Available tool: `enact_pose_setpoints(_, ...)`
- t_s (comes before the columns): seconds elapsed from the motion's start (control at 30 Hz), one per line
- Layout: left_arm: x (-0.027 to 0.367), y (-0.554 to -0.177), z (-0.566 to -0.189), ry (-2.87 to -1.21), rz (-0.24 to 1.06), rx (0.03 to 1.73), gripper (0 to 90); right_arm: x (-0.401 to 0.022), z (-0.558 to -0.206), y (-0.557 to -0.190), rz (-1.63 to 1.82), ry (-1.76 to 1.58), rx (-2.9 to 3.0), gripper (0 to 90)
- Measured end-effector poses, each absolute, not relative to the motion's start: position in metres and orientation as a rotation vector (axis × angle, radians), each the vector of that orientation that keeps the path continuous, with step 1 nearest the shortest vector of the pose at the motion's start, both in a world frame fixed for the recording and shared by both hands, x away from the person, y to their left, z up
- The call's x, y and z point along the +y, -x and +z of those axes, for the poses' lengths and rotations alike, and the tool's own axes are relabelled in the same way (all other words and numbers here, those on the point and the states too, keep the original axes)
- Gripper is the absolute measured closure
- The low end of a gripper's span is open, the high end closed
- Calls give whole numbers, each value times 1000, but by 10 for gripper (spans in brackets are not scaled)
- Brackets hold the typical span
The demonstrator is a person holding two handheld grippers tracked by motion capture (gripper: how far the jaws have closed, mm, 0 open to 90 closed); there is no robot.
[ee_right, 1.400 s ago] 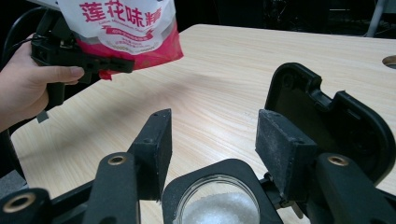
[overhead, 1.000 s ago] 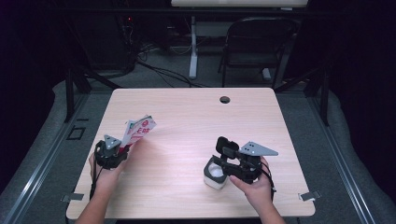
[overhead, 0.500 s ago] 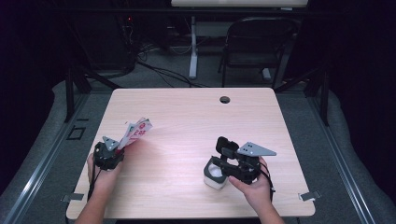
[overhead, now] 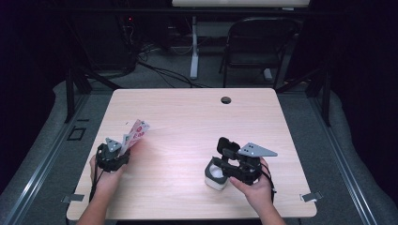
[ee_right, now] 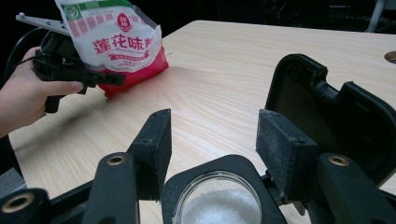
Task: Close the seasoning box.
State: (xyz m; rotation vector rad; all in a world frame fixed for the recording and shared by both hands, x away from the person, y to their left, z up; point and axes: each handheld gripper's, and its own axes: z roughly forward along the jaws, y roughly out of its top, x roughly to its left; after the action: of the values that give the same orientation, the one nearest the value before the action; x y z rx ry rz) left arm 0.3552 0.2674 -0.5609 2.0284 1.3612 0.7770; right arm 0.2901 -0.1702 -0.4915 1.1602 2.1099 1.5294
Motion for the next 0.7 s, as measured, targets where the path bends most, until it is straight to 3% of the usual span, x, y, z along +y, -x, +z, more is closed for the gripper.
enact_pose_setpoints(0.17, 264, -355, -560, -2020, 750, 1298, 448, -170, -492, -290, 1526, -1156, 2114, 457)
enact_pose_setpoints(0.27, 262, -354, -559, -2023, 748, 1265, 415, -170, -492, -291, 1523, -1156, 2117, 456)
enact_pose_setpoints(0.7, 250, -347, -551, -2046, 730, 1182, 381, -169, -491, -291, 1526, -1149, 2110, 456)
